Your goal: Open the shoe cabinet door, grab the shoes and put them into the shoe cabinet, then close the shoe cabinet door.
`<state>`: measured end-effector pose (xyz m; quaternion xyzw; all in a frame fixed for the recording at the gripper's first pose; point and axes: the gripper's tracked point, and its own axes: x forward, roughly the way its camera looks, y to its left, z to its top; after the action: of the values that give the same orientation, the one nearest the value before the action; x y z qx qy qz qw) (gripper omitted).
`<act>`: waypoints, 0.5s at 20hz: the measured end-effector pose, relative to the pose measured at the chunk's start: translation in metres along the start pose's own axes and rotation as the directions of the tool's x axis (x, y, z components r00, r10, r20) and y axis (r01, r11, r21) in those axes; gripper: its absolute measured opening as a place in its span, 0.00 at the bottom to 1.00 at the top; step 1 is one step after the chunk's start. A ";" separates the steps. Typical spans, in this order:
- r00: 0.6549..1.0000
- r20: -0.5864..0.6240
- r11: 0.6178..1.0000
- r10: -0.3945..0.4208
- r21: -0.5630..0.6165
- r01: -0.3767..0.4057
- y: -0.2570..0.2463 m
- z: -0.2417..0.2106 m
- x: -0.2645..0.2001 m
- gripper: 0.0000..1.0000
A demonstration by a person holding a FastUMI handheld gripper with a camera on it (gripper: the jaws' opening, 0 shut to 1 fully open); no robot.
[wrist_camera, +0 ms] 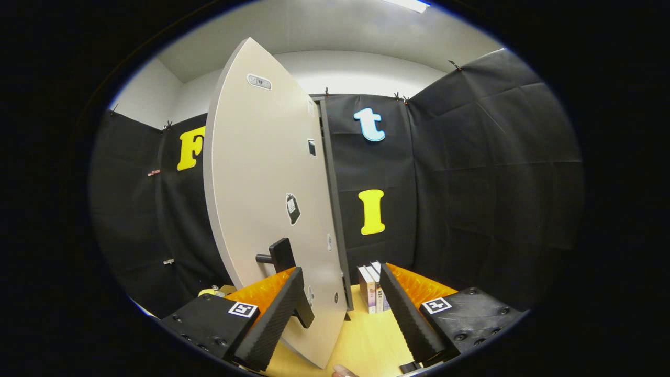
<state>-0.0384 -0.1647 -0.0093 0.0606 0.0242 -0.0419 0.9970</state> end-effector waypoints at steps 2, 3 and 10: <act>1.000 -0.002 1.000 0.020 -0.001 -0.020 0.024 -0.004 0.004 0.98; 0.999 -0.002 0.999 0.032 -0.004 -0.032 0.038 -0.006 0.007 0.98; 0.994 -0.018 0.994 0.105 -0.027 -0.105 0.124 -0.023 0.031 0.98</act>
<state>0.0019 -0.0415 -0.0189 0.0484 0.0299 0.0113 0.9983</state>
